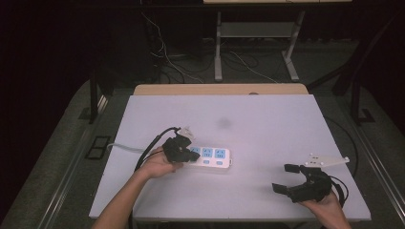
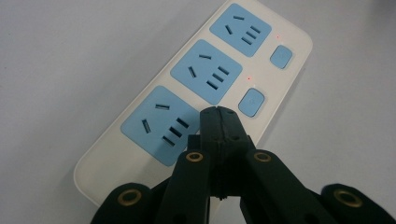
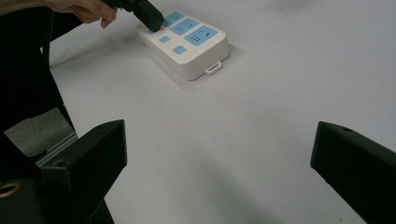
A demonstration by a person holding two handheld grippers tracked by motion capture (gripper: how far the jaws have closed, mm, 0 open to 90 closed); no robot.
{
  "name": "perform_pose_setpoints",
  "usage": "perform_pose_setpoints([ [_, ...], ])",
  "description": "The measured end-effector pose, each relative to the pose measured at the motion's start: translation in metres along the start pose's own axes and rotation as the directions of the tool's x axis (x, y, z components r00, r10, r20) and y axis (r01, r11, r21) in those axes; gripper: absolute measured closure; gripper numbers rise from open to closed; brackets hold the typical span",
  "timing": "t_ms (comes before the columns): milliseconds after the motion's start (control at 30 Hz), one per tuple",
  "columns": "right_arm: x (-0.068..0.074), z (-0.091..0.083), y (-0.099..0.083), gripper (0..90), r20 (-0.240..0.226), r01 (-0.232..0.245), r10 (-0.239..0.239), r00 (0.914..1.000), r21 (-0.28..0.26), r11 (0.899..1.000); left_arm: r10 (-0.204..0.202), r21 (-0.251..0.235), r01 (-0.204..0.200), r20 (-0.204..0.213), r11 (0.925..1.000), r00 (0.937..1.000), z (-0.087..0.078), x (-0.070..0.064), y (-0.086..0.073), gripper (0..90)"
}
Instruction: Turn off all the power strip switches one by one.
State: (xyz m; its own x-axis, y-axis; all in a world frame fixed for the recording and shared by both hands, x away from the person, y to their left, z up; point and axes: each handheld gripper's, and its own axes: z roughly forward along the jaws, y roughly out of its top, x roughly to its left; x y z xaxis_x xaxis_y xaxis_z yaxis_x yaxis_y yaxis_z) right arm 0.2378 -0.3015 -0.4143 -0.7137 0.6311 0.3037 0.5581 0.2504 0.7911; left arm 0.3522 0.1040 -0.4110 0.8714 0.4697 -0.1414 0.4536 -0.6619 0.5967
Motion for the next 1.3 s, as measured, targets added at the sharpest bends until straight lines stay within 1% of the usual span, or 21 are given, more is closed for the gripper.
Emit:
perform_pose_setpoints([
  [67, 0.0, -0.001, 0.0, 3.5, 0.001, -0.001, 0.001, 1.0, -0.003, 1.0, -0.005, -0.019, 0.005, 0.002, 0.9998, 1.0, 0.0, 0.001, -0.003, 90.0],
  [167, -0.001, -0.001, -0.001, 3.5, 0.001, -0.003, 0.003, 1.0, -0.003, 1.0, -0.029, -0.049, 0.03, 0.012, 0.9983, 0.9995, 0.0, 0.002, -0.007, 90.0],
  [200, -0.001, 0.0, -0.001, 3.5, 0.0, -0.004, 0.004, 1.0, -0.001, 1.0, -0.039, -0.055, 0.04, 0.017, 0.9977, 0.9991, 0.0, 0.002, -0.008, 90.0],
  [300, -0.001, 0.0, 0.0, 3.5, 0.001, -0.006, 0.006, 1.0, -0.002, 1.0, -0.039, -0.06, 0.04, 0.021, 0.9974, 0.999, 0.0, 0.002, -0.01, 90.0],
  [333, -0.001, 0.0, 0.0, 3.5, 0.001, -0.005, 0.005, 1.0, -0.001, 1.0, -0.051, -0.07, 0.052, 0.026, 0.9962, 0.9984, 0.0, 0.003, -0.012, 90.0],
  [400, 0.0, 0.0, 0.0, 3.5, 0.001, -0.003, 0.003, 1.0, -0.004, 1.0, -0.058, -0.082, 0.06, 0.027, 0.9949, 0.998, 0.0, 0.003, -0.013, 90.0],
  [467, -0.001, -0.001, -0.001, 3.4, 0.001, -0.003, 0.003, 1.0, -0.004, 1.0, -0.054, -0.08, 0.055, 0.023, 0.9953, 0.9983, 0.0, 0.003, -0.013, 90.0],
  [633, -0.001, 0.0, 0.0, 3.4, 0.001, -0.004, 0.004, 1.0, -0.001, 1.0, -0.067, -0.074, 0.069, 0.034, 0.9948, 0.9972, 0.0, 0.004, -0.012, 89.9],
  [700, -0.001, 0.001, 0.0, 3.4, 0.0, -0.003, 0.003, 1.0, 0.001, 1.0, -0.065, -0.072, 0.067, 0.027, 0.9952, 0.9975, 0.0, 0.004, -0.011, 89.9],
  [767, -0.001, 0.001, 0.0, 3.5, -0.001, -0.004, 0.004, 1.0, 0.0, 1.0, -0.053, -0.065, 0.054, 0.012, 0.9964, 0.9985, -0.001, 0.002, -0.01, 89.9],
  [900, -0.002, 0.001, 0.0, 3.5, -0.001, -0.003, 0.003, 1.0, -0.001, 1.0, -0.05, -0.068, 0.05, 0.01, 0.9964, 0.9987, -0.001, 0.002, -0.009, 89.8],
  [933, -0.002, 0.001, 0.0, 3.5, -0.001, -0.003, 0.003, 1.0, -0.003, 1.0, -0.061, -0.089, 0.062, 0.011, 0.9941, 0.9981, -0.002, 0.002, -0.008, 89.8],
  [967, -0.002, 0.001, 0.0, 3.4, -0.001, -0.004, 0.004, 1.0, -0.004, 1.0, -0.061, -0.083, 0.061, 0.0, 0.9946, 0.9981, -0.003, 0.003, -0.007, 89.8],
  [1000, -0.002, 0.001, 0.0, 3.5, -0.001, -0.006, 0.006, 1.0, -0.005, 1.0, -0.043, -0.063, 0.042, -0.019, 0.9972, 0.9989, -0.003, 0.002, -0.006, 89.9],
  [1067, -0.002, 0.0, 0.0, 3.4, 0.0, -0.008, 0.008, 1.0, -0.006, 1.0, -0.039, -0.06, 0.038, -0.015, 0.9975, 0.9991, -0.006, 0.003, -0.003, 89.8],
  [1167, -0.003, 0.0, 0.0, 3.5, -0.001, -0.01, 0.01, 1.0, -0.008, 1.0, -0.032, -0.077, 0.031, -0.014, 0.9966, 0.9994, -0.011, 0.003, 0.002, 89.8],
  [1300, -0.004, 0.0, 0.0, 3.5, 0.0, -0.014, 0.014, 0.9999, -0.007, 1.0, -0.022, -0.087, 0.021, -0.013, 0.996, 0.9997, -0.019, 0.003, 0.011, 89.8],
])
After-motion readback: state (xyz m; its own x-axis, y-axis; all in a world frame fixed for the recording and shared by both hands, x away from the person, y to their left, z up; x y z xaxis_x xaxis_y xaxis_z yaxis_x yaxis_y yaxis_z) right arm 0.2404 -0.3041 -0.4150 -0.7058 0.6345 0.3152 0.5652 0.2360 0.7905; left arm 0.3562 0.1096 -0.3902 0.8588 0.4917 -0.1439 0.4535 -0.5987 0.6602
